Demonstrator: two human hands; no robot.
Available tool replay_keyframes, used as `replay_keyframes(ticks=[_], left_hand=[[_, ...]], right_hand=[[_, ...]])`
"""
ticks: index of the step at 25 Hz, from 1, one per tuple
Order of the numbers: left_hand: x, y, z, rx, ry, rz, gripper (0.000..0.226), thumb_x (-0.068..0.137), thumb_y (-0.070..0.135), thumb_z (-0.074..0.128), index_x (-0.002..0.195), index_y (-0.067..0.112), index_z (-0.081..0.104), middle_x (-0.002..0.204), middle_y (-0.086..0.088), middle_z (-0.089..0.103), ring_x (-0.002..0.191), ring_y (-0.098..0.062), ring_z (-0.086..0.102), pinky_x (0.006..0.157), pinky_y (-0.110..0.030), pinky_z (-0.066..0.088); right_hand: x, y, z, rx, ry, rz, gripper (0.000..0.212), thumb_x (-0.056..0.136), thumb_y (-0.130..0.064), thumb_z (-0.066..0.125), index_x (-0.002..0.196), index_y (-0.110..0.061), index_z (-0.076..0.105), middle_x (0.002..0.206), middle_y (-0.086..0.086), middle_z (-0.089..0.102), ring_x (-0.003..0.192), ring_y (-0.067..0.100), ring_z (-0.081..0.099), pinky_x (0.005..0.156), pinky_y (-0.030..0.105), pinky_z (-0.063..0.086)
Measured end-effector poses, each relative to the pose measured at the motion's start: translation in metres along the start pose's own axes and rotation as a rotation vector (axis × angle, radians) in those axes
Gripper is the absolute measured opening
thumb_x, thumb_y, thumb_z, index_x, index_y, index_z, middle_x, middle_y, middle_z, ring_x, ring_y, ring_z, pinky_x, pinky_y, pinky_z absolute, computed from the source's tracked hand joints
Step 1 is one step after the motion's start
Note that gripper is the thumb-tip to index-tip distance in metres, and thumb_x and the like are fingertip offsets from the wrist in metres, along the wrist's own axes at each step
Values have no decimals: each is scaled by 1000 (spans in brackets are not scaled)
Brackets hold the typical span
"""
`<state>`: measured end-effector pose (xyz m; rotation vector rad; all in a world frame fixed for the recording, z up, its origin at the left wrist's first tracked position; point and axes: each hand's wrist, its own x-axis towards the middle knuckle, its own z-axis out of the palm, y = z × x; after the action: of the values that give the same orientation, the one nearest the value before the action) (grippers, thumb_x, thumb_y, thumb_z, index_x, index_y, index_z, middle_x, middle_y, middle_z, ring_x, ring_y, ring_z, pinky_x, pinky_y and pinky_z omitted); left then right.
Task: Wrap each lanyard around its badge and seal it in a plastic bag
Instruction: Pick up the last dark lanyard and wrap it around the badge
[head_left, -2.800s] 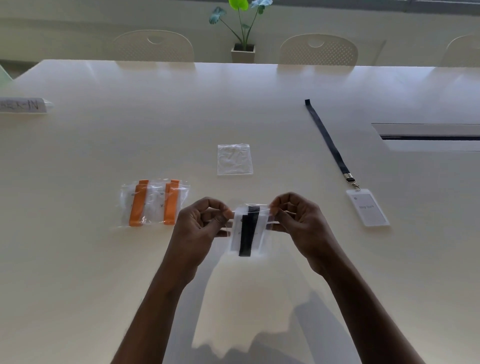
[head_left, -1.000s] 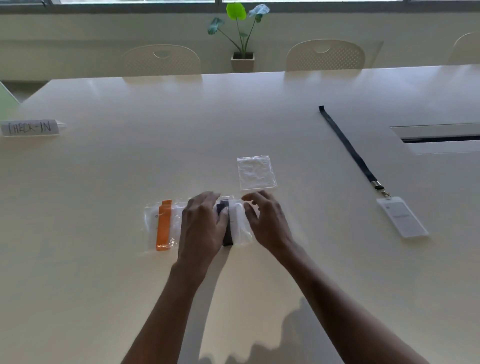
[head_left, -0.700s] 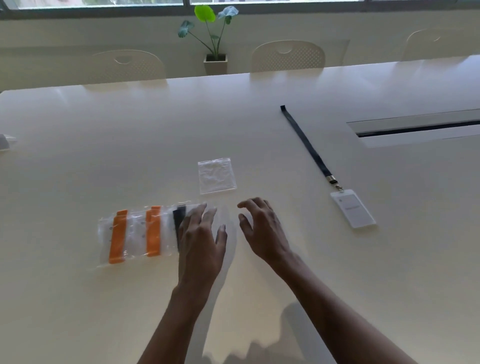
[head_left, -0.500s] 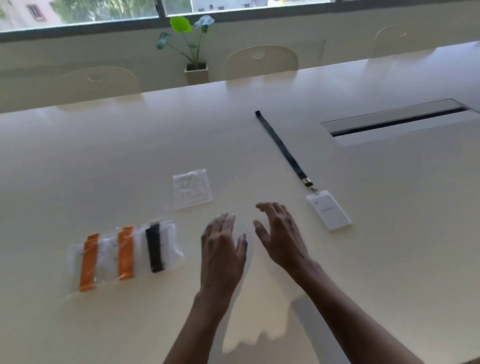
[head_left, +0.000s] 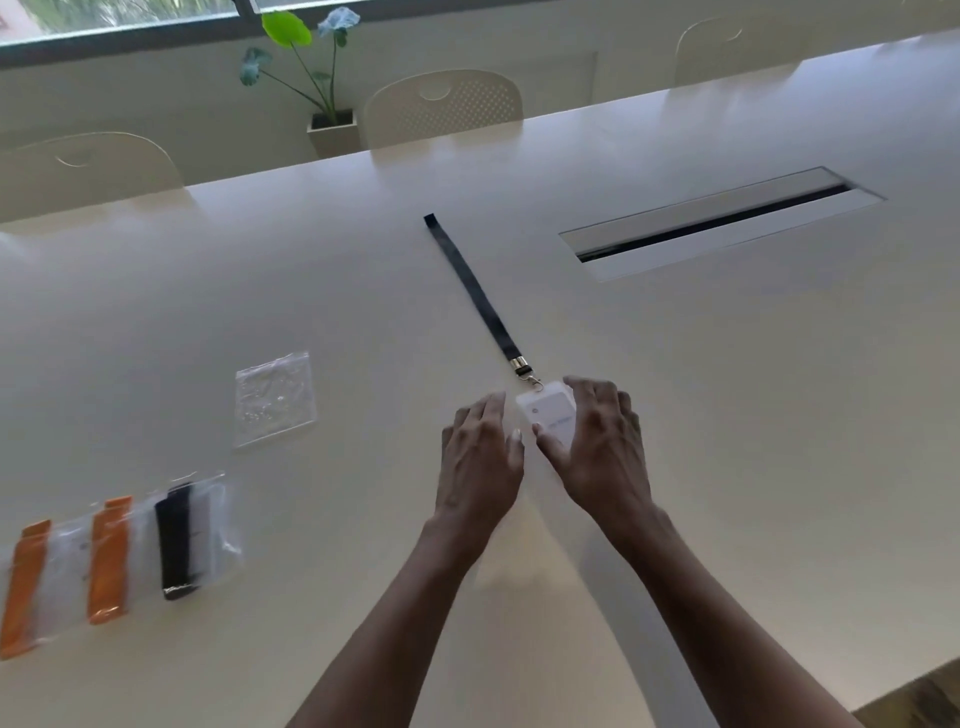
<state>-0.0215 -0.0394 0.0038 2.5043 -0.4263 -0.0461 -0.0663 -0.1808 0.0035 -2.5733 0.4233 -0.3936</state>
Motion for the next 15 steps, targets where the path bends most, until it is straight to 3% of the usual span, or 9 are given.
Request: replay_keyframes(ticks=[7, 10, 12, 15], left_hand=[[17, 15, 13, -15, 39, -43, 46, 99, 17, 55, 145, 16, 53, 137, -5, 67, 134, -22, 50, 106, -31, 33], [19, 15, 9, -51, 46, -55, 46, 99, 16, 58, 145, 16, 54, 138, -4, 67, 133, -22, 52, 110, -35, 36], [17, 15, 4, -164, 47, -98, 46, 100, 16, 61, 146, 16, 55, 136, -4, 67, 129, -22, 57, 111, -38, 46], [9, 9, -8, -491, 101, -240, 45, 100, 16, 67, 144, 15, 57, 129, -3, 69, 112, -15, 68, 99, -37, 60]], right_hand=[[-3, 0, 2, -55, -86, 48, 75, 90, -52, 70, 149, -14, 43, 134, 8, 56, 122, 26, 50, 103, 35, 46], [-5, -6, 5, -38, -77, 57, 78, 90, -52, 71, 150, -11, 42, 132, 11, 57, 120, 27, 50, 103, 35, 46], [-9, -10, 6, -1, -76, 71, 81, 88, -54, 73, 149, -11, 43, 130, 12, 56, 119, 27, 50, 102, 36, 47], [-18, -17, 10, 104, -67, 76, 83, 86, -53, 75, 149, -11, 42, 129, 12, 55, 117, 27, 48, 100, 35, 44]])
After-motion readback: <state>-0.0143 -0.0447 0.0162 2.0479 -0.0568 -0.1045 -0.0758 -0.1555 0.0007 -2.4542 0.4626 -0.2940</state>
